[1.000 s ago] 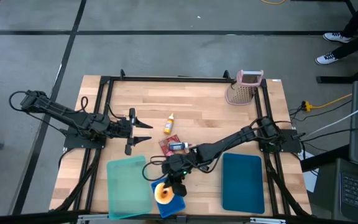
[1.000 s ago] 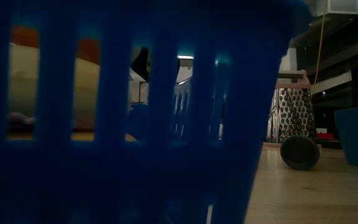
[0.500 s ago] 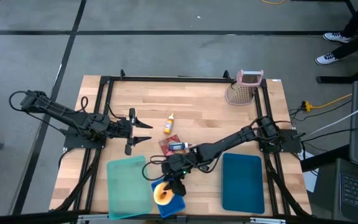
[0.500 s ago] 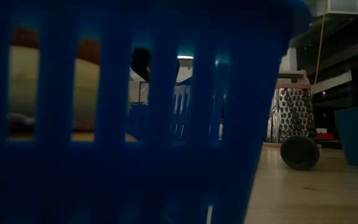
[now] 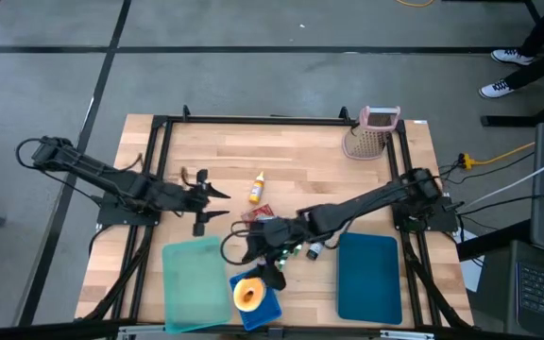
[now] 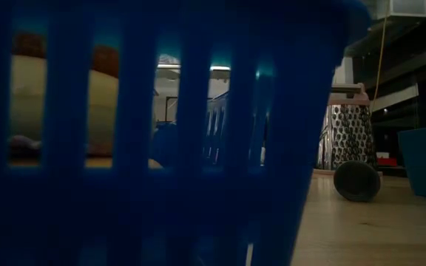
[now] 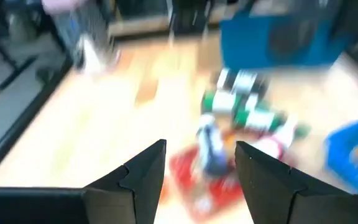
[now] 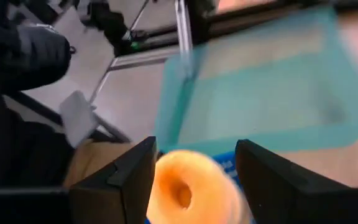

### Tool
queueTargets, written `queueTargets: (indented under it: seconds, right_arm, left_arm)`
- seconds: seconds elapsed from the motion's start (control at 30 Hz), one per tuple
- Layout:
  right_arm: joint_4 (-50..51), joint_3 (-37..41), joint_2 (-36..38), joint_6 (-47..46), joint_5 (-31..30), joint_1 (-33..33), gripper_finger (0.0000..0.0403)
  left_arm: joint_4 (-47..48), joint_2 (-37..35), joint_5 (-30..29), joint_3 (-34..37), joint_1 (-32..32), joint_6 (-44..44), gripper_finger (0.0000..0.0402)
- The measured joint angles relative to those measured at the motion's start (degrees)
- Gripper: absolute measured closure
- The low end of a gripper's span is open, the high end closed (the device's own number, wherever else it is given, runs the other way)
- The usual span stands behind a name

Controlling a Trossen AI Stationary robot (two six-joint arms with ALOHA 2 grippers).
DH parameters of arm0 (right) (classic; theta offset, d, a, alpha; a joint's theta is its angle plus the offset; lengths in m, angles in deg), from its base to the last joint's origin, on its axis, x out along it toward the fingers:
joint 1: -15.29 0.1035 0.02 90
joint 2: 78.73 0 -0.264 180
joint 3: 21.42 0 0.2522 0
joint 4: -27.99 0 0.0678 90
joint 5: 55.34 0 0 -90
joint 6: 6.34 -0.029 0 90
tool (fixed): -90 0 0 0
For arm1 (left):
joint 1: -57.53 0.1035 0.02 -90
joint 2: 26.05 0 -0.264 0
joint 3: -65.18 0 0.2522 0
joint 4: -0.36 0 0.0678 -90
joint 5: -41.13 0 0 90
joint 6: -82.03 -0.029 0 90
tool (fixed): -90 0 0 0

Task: Pick & Place Food Item
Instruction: Put the red popcorn bag into the green bin

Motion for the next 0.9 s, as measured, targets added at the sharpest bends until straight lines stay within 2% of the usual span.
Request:
queueTargets:
  seconds: [0.2,0.33,0.43,0.67,0.9]
  right_arm:
    - [11.32,-2.93,8.74,6.72,-11.61,0.01,0.0186]
    - [15.49,-2.93,14.04,8.52,-18.23,0.42,0.0186]
    - [17.91,-2.98,16.90,9.30,-22.16,1.01,0.0186]
    - [20.93,-2.93,18.54,9.66,-24.72,1.70,0.0186]
    - [22.69,-2.93,18.56,8.71,-24.72,1.86,0.0186]
  left_arm:
    - [3.64,10.34,-1.75,-0.02,0.00,-3.67,0.0213]
    - [3.65,19.46,-3.34,-0.02,-0.02,-9.70,0.0213]
    - [3.95,26.02,-6.63,-0.61,-0.02,-14.98,0.0213]
    - [3.83,36.10,-8.73,-5.62,-0.02,-23.42,0.0213]
    - [9.17,37.38,-9.15,-10.85,1.68,-25.62,0.0213]
